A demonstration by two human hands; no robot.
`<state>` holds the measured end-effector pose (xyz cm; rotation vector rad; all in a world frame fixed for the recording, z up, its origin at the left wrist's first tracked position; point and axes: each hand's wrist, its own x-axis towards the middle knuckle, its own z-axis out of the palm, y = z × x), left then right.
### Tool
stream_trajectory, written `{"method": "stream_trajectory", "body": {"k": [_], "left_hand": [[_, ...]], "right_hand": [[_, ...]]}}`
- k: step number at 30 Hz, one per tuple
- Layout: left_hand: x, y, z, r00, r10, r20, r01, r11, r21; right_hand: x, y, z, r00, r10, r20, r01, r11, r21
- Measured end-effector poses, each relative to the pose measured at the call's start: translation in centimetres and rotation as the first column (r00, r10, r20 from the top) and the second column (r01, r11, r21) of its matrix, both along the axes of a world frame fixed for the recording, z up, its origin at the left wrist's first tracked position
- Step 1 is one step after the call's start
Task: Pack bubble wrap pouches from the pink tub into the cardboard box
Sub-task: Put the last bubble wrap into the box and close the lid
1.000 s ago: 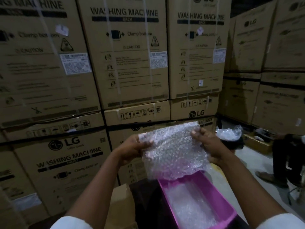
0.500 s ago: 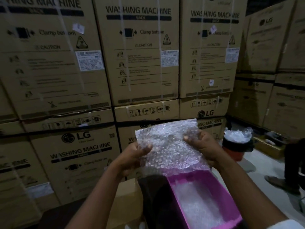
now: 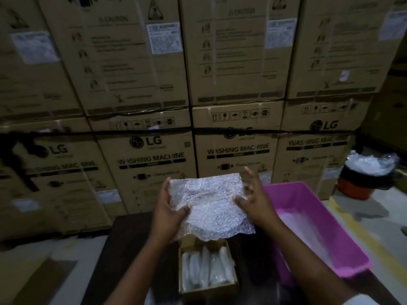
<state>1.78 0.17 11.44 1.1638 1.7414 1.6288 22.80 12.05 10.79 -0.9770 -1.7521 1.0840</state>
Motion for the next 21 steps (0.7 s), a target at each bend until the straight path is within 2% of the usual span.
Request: {"method": "stream_trajectory", "body": {"k": [2,4,6,9,14,21], "left_hand": [[0.0,-1.4,-1.1,0.977,0.074,-0.2,-0.07,0.997,0.028],[-0.5,-2.4,-2.7,0.927,0.128,-0.353,-0.112,0.992,0.065],[-0.8,-3.1,-4.3,0.875,0.108,-0.472,-0.1,0.994,0.043],[-0.6,-4.1,-6.6,0.857,0.031,-0.515,-0.098,0.99,-0.103],[0.2,-5.6,-9.9,0.841,-0.062,-0.537,-0.097,0.96,-0.263],[0.2,-5.7,-14.4,0.756,-0.204,-0.622,-0.15,0.871,-0.468]], "right_hand": [[-0.8,-1.2,-0.9,0.988,-0.007,0.152,-0.024,0.979,0.203],[-1.4,-2.0,-1.9,0.968,-0.018,0.249,-0.051,0.962,0.268],[-2.0,-2.5,-3.2,0.948,-0.001,0.32,-0.098,0.952,0.291],[-2.5,-3.0,-5.4,0.914,0.012,0.406,-0.168,0.922,0.35],[-2.1,-4.4,-9.5,0.808,0.065,0.586,-0.26,0.932,0.254],[-1.8,-6.0,-14.4,0.733,0.065,0.677,-0.231,0.96,0.158]]}}
